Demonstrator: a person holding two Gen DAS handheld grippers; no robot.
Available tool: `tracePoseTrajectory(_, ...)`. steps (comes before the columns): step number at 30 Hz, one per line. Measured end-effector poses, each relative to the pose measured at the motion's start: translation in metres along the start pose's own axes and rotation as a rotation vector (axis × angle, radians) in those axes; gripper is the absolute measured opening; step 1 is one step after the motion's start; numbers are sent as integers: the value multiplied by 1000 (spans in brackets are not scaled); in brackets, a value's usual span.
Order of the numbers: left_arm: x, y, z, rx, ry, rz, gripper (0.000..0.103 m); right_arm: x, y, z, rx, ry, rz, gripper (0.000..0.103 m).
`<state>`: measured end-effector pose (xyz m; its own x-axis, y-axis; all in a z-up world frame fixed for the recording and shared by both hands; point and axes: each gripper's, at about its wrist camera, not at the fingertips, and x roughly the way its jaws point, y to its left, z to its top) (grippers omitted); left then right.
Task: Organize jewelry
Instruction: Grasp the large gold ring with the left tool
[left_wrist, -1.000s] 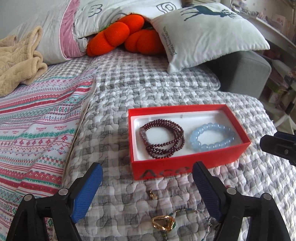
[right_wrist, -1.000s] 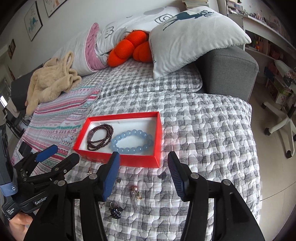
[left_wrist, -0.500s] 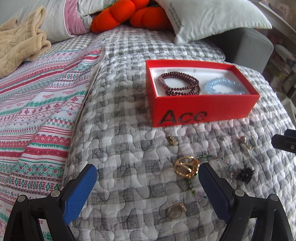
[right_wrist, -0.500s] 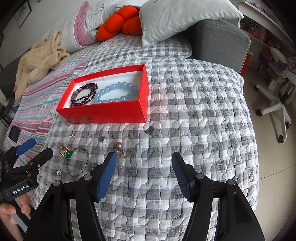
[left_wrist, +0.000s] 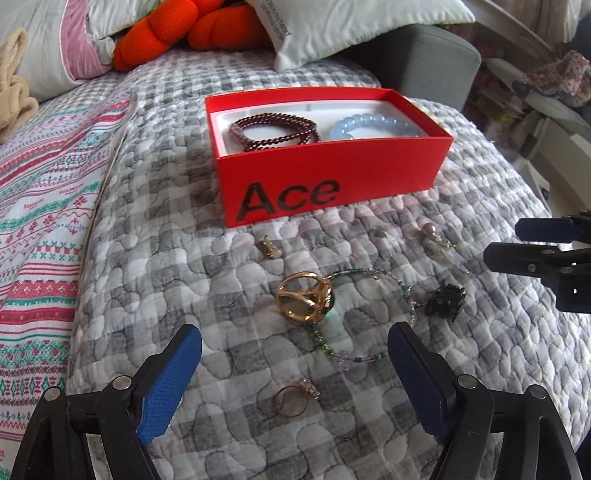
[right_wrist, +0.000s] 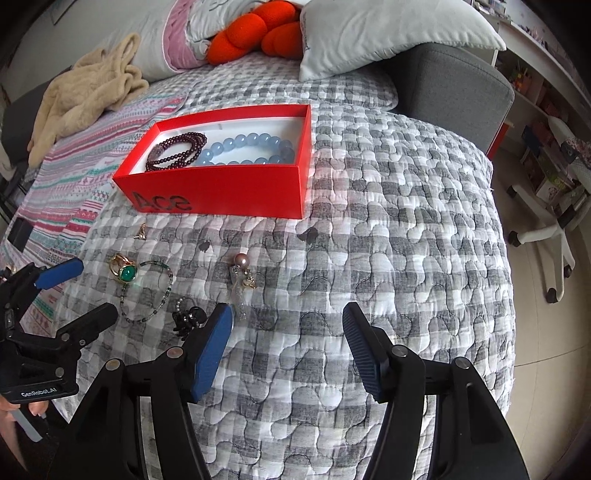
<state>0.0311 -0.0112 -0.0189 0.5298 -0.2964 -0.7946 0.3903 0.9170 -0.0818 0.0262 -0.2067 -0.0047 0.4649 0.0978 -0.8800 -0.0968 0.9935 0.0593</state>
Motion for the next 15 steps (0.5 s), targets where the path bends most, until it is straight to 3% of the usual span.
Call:
tracePoseTrajectory(6, 11, -4, 6, 9, -4, -2, 67, 3, 0, -2, -6, 9, -3, 65)
tracePoseTrajectory(8, 15, -3, 7, 11, -1, 7, 53, 3, 0, -3, -7, 10, -3, 65)
tracePoseTrajectory(10, 19, -4, 8, 20, 3, 14, 48, 3, 0, -4, -8, 12, -4, 65)
tracePoseTrajectory(13, 20, -6, 9, 37, 0, 18, 31, 3, -2, -7, -8, 15, -5, 65)
tracePoseTrajectory(15, 19, -7, 9, 44, -4, 17, 31, 2, -3, -8, -8, 16, -6, 65)
